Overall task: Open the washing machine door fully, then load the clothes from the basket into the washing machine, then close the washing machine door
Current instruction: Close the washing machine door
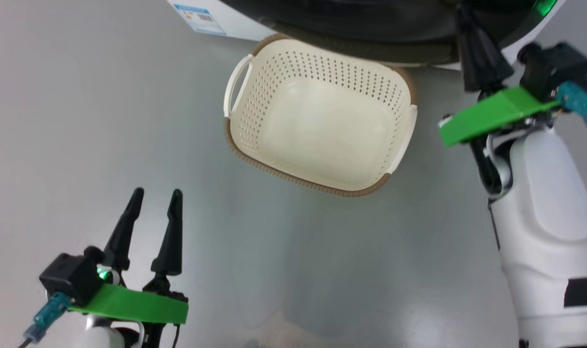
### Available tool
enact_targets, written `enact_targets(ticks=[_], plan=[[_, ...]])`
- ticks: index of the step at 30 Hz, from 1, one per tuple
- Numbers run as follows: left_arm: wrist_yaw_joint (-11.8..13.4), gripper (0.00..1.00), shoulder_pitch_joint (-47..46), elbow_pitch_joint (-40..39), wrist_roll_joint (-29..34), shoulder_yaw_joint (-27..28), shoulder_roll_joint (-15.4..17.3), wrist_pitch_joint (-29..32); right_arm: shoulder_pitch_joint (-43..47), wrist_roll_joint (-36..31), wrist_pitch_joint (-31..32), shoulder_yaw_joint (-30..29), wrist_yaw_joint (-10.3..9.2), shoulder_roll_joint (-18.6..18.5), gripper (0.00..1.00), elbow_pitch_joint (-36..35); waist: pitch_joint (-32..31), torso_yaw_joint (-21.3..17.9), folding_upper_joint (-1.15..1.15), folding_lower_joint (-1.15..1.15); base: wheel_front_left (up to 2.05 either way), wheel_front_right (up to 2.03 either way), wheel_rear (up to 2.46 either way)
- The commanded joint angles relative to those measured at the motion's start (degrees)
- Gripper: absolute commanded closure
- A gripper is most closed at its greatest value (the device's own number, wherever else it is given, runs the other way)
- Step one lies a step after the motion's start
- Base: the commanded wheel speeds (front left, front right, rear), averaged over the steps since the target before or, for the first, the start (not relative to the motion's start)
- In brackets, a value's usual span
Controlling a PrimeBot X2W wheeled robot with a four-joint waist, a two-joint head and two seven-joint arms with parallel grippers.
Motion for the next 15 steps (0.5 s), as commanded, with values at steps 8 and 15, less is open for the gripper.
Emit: enact_targets(ticks=[8, 15], plan=[[-0.13, 0.0, -2.01, -1.2, -1.49, 0.6, 0.85, -0.36, -9.58, -3.26, -0.46, -3.96, 0.01, 0.42, 1.0, 4.98, 2.83, 1.88, 0.0, 0.0, 0.0, 0.0, 0.0], [-0.13, 0.0, -3.18, -1.11, -2.23, -0.4, 0.61, -0.36, -15.76, -5.38, -1.25, -7.18, 0.01, -0.48, 1.0, 10.64, 4.31, 2.64, 0.0, 0.0, 0.0, 0.0, 0.0]])
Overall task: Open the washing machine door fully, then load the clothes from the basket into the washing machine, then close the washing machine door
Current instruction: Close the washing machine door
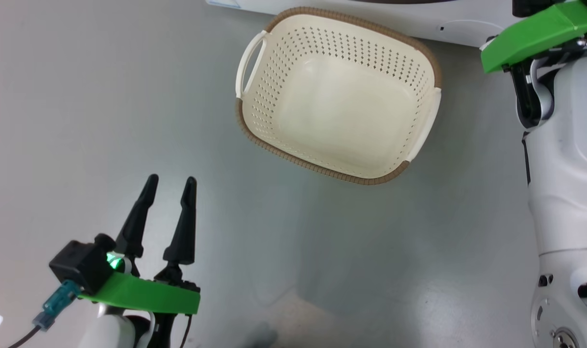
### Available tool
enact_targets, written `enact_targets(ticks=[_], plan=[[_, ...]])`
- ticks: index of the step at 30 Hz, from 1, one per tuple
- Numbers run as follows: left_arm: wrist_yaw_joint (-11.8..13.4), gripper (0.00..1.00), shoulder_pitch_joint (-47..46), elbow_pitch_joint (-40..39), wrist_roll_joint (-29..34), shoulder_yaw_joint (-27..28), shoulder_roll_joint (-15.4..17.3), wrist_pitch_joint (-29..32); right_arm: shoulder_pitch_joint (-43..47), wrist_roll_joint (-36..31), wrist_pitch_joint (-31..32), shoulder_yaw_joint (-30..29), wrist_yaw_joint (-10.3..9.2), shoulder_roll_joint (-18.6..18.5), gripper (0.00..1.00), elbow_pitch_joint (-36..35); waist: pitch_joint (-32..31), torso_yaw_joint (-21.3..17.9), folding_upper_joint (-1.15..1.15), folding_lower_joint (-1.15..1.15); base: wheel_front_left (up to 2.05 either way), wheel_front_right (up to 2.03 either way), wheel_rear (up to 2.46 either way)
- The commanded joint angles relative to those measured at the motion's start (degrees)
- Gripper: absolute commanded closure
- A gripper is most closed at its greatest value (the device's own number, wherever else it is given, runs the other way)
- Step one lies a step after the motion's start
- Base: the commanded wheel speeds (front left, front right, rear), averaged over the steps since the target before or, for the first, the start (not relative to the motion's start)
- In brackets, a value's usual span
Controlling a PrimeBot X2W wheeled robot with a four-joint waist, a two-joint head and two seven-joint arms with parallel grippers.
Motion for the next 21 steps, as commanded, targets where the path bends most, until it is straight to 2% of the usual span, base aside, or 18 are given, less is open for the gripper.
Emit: enact_targets(ticks=[1, 10, 14, 21], plan=[[-0.13, 0.0, -0.66, -1.11, -0.4, 1.83, 1.29, -0.36, -1.87, -0.76, -0.3, 0.12, 0.01, 1.32, 1.0, -0.49, 0.43, 0.31, 0.0, 0.0, 0.0, 0.0, 0.0], [-0.13, 0.0, -1.07, -0.79, -0.32, 2.16, 1.32, -0.36, -4.12, -1.55, -0.72, 1.61, 0.01, 1.83, 1.0, 1.92, -0.32, -0.76, 0.0, 0.0, 0.0, 0.0, 0.0], [-0.13, 0.0, -0.93, -0.8, -0.07, 2.54, 1.41, -0.36, -1.76, 0.09, -0.74, 3.62, 0.01, 2.09, 1.0, 1.17, -1.55, -1.71, 0.0, 0.0, 0.0, 0.0, 0.0], [-0.13, 0.0, 0.08, -1.36, 0.8, 4.08, 2.07, -0.36, 8.27, 5.72, -0.75, 8.32, 0.01, 2.29, 1.0, -3.44, -5.42, -4.69, 0.0, 0.0, 0.0, 0.0, 0.0]])
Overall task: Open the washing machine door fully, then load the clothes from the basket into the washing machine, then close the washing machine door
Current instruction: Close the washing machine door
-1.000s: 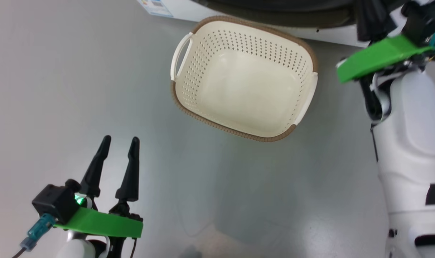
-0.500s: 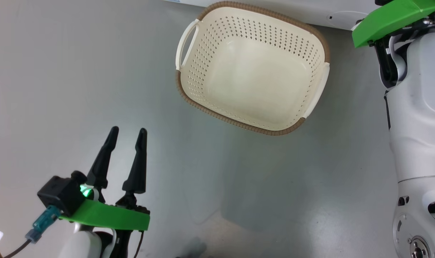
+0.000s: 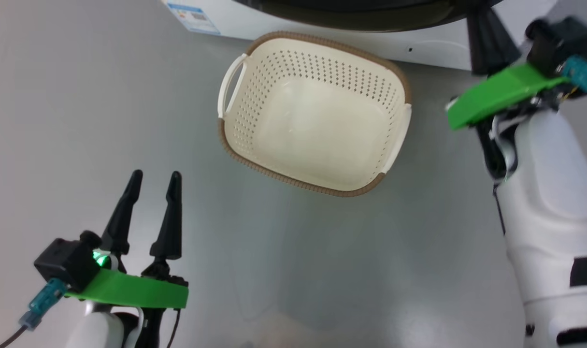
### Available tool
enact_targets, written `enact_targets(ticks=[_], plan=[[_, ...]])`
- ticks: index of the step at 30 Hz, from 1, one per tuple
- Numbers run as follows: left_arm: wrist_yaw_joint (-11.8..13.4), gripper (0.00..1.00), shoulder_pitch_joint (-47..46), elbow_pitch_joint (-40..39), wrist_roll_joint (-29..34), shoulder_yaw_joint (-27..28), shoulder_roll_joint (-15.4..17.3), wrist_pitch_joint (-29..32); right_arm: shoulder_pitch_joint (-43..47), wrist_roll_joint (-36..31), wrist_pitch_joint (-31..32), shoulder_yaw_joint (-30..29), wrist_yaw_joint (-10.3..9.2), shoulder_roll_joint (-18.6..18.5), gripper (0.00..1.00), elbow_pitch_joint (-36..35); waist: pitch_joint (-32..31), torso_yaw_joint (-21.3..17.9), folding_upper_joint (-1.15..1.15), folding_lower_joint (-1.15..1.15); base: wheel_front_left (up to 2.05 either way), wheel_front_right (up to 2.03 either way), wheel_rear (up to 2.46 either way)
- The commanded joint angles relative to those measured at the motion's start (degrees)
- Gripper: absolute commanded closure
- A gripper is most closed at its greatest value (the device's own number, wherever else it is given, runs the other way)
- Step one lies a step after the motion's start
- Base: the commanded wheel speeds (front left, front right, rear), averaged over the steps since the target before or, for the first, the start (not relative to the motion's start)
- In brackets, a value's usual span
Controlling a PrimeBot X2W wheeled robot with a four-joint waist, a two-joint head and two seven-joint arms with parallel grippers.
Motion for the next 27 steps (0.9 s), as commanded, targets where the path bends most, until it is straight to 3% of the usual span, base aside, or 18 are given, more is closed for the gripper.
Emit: enact_targets(ticks=[1, 17, 27], plan=[[-0.13, 0.0, 0.88, -1.44, 0.81, 2.59, 2.36, -0.36, 3.02, 1.31, -0.26, 2.29, -0.09, 1.88, 1.0, -2.8, -2.64, -2.35, 0.0, 0.0, 0.0, 0.0, 0.0], [-0.13, 0.0, 5.35, -2.7, 3.72, 6.97, 4.94, -0.36, 29.63, 8.98, -0.27, 6.34, -0.09, 2.14, 1.0, -20.86, -12.58, -10.13, 0.0, 0.0, 0.0, 0.0, 0.0], [-0.13, 0.0, 7.95, -2.32, 4.57, 9.35, 4.31, -0.36, 39.37, 10.0, -0.27, 5.98, -0.09, 2.36, 1.0, -25.54, -17.44, -13.63, 0.0, 0.0, 0.0, 0.0, 0.0]])
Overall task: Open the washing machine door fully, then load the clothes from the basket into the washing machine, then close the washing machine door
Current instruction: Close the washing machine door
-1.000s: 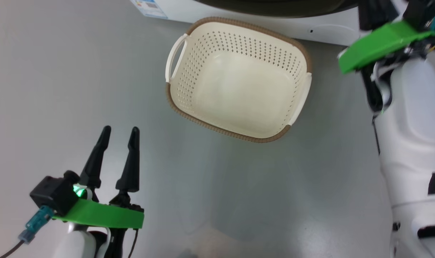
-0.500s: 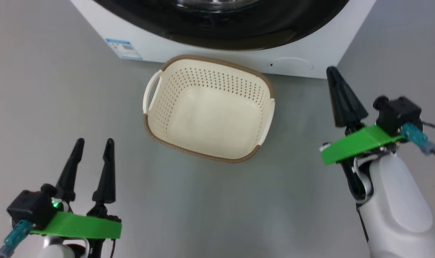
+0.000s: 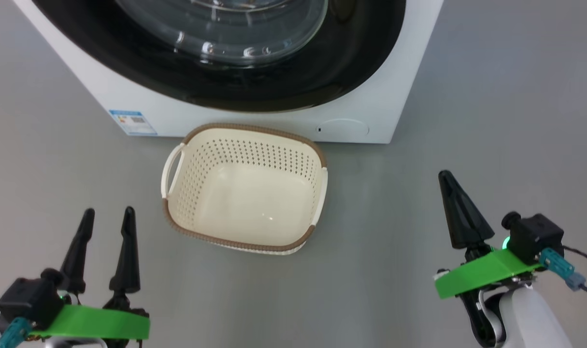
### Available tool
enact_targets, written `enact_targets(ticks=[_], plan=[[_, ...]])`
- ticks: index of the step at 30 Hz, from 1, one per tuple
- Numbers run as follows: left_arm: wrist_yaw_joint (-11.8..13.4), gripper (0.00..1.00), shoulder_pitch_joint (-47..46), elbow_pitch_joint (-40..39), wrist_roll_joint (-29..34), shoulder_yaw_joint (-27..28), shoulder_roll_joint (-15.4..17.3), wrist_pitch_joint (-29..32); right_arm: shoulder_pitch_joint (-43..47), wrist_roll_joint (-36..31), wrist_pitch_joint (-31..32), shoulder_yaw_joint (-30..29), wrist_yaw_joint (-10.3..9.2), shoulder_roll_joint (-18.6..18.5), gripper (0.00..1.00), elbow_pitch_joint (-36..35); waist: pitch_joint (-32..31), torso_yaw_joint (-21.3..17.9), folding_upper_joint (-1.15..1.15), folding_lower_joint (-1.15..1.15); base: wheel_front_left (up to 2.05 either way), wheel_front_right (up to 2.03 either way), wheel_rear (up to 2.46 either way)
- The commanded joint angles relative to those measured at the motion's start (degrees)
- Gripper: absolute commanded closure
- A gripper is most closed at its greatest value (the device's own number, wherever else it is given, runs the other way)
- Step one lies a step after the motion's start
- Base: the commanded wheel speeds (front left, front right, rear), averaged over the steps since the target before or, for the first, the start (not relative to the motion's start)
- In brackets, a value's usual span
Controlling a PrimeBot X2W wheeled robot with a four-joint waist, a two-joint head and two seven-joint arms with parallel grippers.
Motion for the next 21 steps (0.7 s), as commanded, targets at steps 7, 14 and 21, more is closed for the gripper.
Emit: enact_targets(ticks=[7, 14, 21], plan=[[-0.13, 0.0, 3.43, -0.84, 0.66, 3.91, 1.48, -0.36, 5.74, 1.6, -0.27, 1.89, -0.08, 0.78, 1.0, -3.47, -6.83, -4.62, 0.0, 0.0, 0.0, 0.0, 0.0], [-0.13, 0.0, 5.92, -0.49, 2.49, 5.26, 1.16, -0.36, 9.31, 1.42, -0.27, 1.95, -0.08, 0.79, 1.0, -4.42, -10.13, -6.42, 0.0, 0.0, 0.0, 0.0, 0.0], [-0.05, 0.0, 8.42, 0.25, 5.36, 7.46, -0.74, -0.36, 14.5, 0.79, -0.27, -0.45, -0.08, 0.8, 0.0, -7.52, -13.08, -7.39, 0.0, 0.0, 0.0, 0.0, 0.0]])
